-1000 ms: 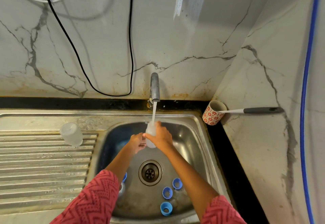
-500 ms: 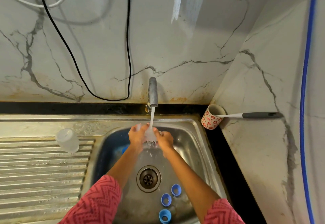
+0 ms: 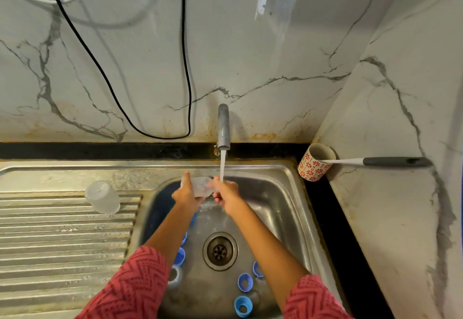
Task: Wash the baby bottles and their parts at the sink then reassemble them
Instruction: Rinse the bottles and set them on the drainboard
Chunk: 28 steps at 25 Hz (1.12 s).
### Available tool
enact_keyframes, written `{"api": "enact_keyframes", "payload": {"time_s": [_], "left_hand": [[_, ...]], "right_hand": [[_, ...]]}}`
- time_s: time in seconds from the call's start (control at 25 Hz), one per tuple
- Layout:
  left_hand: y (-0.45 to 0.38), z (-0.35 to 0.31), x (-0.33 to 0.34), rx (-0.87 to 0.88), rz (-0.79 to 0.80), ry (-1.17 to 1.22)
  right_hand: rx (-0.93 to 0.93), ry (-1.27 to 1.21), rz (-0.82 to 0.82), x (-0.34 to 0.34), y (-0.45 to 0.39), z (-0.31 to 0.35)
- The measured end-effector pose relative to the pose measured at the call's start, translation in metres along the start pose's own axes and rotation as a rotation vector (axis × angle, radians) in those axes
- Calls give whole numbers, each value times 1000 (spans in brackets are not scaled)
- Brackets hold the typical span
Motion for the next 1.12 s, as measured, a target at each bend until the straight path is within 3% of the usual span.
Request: {"api": "enact_keyframes", "payload": {"time_s": [0.12, 0.2, 0.28, 0.36, 0.44, 0.48, 0.64, 0.68, 0.76, 0.84, 0.92, 1.04, 1.12], "left_hand": [[-4, 12, 28, -48, 205, 119], [-12, 8, 35, -101, 227, 70], [-28, 4, 32, -118, 166, -104], [-34, 8, 36, -131, 267, -114], [-18, 19, 46, -147, 449, -57], [-16, 25, 46, -135, 472, -78], [-32, 31, 31, -167, 356, -111], [-28, 29, 27, -215, 356, -125], [-11, 34, 27, -371, 467, -178], [6, 39, 24, -521, 561, -280], [10, 40, 21, -553, 602, -413], [10, 32, 27, -407, 589, -651], [9, 24, 28, -225, 527, -554]], "right_hand": [[-312, 140, -67, -7, 9, 21], [-643, 520, 33, -13, 14, 24], [-790, 975, 188, -19, 14, 16], [-826, 1003, 123, -17, 9, 20], [-726, 769, -66, -12, 6, 32], [-665, 710, -85, -6, 4, 31], [-852, 1214, 111, -19, 12, 22], [-883, 1208, 79, -31, 9, 20], [-824, 939, 18, -45, 9, 16], [-717, 757, 134, -30, 12, 12], [-652, 693, 205, -19, 10, 12], [-688, 762, 153, -29, -2, 17], [-680, 918, 128, -33, -8, 1]]}}
Point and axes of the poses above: each hand's wrist, its own y-axis away from the middle knuckle, its own x-axis out of the palm, z = x × y, the point moved 5 cm from there along -y, towards the middle knuckle, and after that the axes turned 2 degrees about -y, right-handed, at the moved point
